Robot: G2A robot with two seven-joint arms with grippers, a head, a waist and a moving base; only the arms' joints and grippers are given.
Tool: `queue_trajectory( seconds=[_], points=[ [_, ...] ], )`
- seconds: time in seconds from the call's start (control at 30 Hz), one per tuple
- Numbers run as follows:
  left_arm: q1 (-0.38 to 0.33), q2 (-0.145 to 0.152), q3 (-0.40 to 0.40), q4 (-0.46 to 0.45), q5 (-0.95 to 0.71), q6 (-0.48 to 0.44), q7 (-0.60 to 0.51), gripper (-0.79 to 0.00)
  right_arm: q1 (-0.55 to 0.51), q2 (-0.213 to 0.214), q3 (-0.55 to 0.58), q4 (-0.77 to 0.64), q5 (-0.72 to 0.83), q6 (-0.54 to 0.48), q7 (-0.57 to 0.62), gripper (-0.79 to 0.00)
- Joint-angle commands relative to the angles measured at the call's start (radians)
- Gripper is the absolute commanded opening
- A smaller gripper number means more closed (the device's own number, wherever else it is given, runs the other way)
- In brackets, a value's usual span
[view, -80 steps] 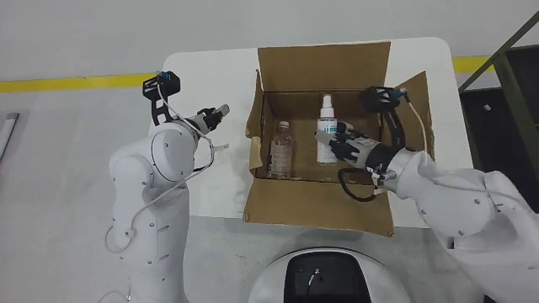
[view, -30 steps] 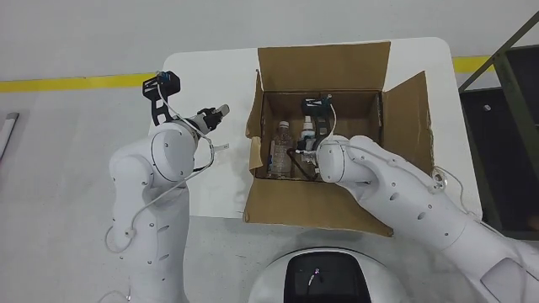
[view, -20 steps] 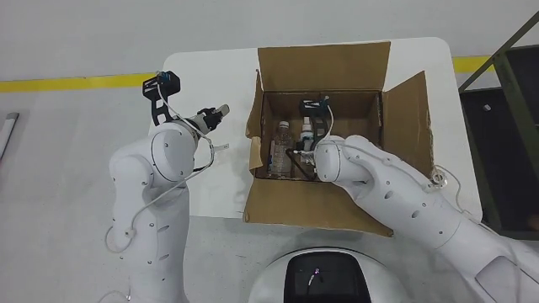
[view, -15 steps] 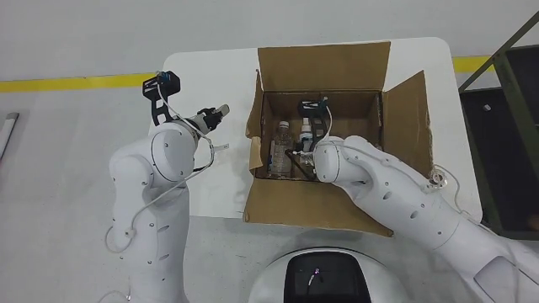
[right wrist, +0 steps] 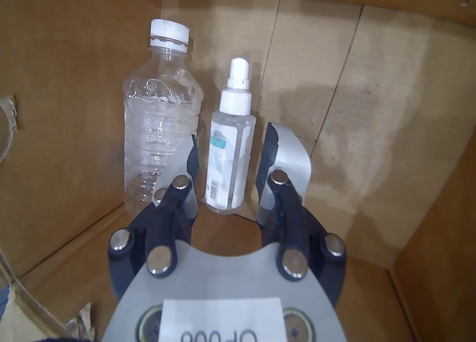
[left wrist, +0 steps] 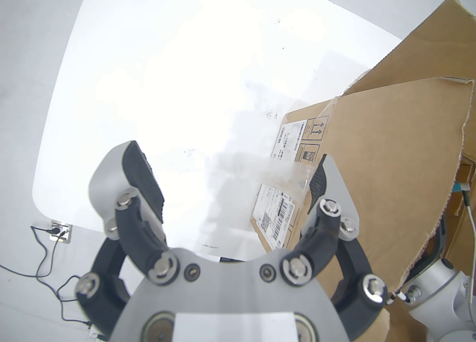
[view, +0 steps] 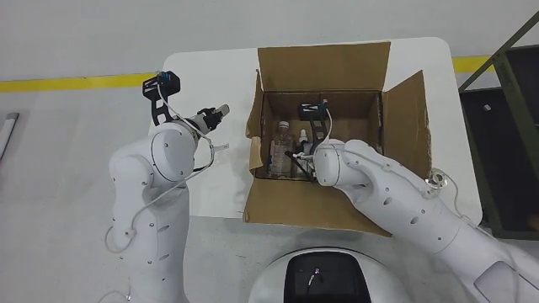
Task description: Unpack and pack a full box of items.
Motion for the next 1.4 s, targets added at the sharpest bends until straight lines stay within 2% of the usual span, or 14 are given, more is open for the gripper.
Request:
queue_trajectory(
  seconds=[0.0, 0.23, 0.33, 0.43, 0.47, 0.5, 0.53, 0.73, 0.87, 1.2, 1.37],
  points=[
    [0.0, 0.0, 0.0, 0.0, 0.0, 0.0, 0.0, 0.0, -0.007, 0.0, 0.004, -0.011, -0.01, 0.001, 0.004, -0.419],
    [0.0, 0.0, 0.0, 0.0, 0.0, 0.0, 0.0, 0.0, -0.058, 0.016, 0.09, -0.165, -0.028, -0.006, 0.002, -0.459],
    [0.0, 0.0, 0.0, 0.0, 0.0, 0.0, 0.0, 0.0, -0.103, 0.035, 0.174, -0.29, -0.037, -0.02, 0.011, -0.422],
    [0.0, 0.0, 0.0, 0.0, 0.0, 0.0, 0.0, 0.0, -0.162, 0.055, 0.272, -0.435, -0.051, -0.061, 0.003, -0.437],
    [0.0, 0.0, 0.0, 0.0, 0.0, 0.0, 0.0, 0.0, -0.181, 0.062, 0.305, -0.481, -0.06, -0.09, -0.009, -0.533],
    [0.0, 0.0, 0.0, 0.0, 0.0, 0.0, 0.0, 0.0, -0.204, 0.067, 0.341, -0.521, -0.058, -0.112, -0.021, -0.72],
    [0.0, 0.0, 0.0, 0.0, 0.0, 0.0, 0.0, 0.0, -0.226, 0.071, 0.382, -0.567, -0.041, -0.132, -0.041, -0.785],
    [0.0, 0.0, 0.0, 0.0, 0.0, 0.0, 0.0, 0.0, -0.361, 0.095, 0.627, -0.74, 0.039, -0.344, -0.144, -0.785],
    [0.0, 0.0, 0.0, 0.0, 0.0, 0.0, 0.0, 0.0, -0.45, 0.112, 0.817, -0.824, 0.064, -0.446, -0.125, -0.785],
    [0.0, 0.0, 0.0, 0.0, 0.0, 0.0, 0.0, 0.0, -0.624, 0.151, 1.315, -0.85, 0.141, -0.703, 0.098, -0.785],
    [0.0, 0.0, 0.0, 0.0, 0.0, 0.0, 0.0, 0.0, -0.724, 0.174, 1.44, -0.85, 0.097, -0.862, 0.297, -0.785]
  ],
)
